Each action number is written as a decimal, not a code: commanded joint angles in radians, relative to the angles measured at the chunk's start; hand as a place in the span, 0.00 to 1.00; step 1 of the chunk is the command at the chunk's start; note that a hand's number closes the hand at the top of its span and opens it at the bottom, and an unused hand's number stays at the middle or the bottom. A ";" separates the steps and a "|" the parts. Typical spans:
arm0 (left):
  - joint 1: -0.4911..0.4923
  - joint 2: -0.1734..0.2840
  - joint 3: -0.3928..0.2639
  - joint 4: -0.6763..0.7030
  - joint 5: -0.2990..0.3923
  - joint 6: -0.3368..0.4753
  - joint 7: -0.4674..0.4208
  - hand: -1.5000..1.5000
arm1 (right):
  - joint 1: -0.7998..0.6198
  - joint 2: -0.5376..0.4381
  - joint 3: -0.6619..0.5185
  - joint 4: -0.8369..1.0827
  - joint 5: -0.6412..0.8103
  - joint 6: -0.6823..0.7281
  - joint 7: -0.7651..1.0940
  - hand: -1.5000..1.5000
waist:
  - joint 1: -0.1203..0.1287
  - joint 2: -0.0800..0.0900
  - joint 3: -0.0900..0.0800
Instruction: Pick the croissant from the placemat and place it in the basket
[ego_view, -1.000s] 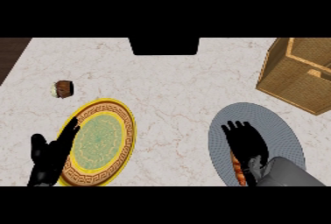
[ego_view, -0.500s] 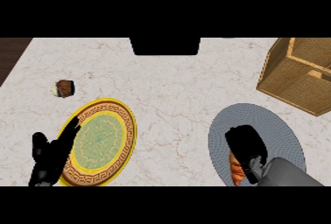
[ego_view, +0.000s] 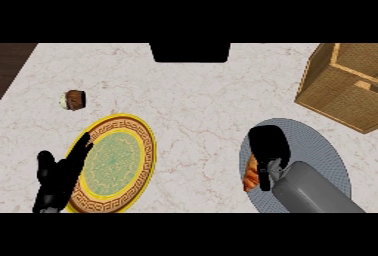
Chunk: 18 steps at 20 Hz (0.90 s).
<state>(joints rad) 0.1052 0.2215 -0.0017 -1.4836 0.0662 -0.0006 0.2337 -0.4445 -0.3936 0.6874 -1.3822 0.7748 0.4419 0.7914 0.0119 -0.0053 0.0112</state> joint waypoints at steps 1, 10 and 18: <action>0.032 -0.027 -0.027 0.041 -0.005 0.000 0.029 0.50 | -0.072 0.184 -0.205 0.103 -0.036 -0.149 0.205 1.00 | 0.019 0.025 -0.008; 0.029 -0.019 -0.027 0.031 -0.010 -0.001 0.071 0.50 | -0.315 0.348 -0.355 0.223 0.130 -0.541 0.315 1.00 | 0.028 0.013 -0.009; 0.042 -0.020 -0.019 0.018 -0.013 0.006 0.066 0.50 | -0.452 0.314 -0.535 0.080 0.262 -0.862 0.268 1.00 | -0.001 0.006 -0.011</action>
<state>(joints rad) 0.1000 0.2139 -0.0021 -1.4970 0.0611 0.0054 0.2680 -0.8368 -0.0652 0.2207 -1.2772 0.9742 -0.2804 1.0040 0.0173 -0.0029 0.0111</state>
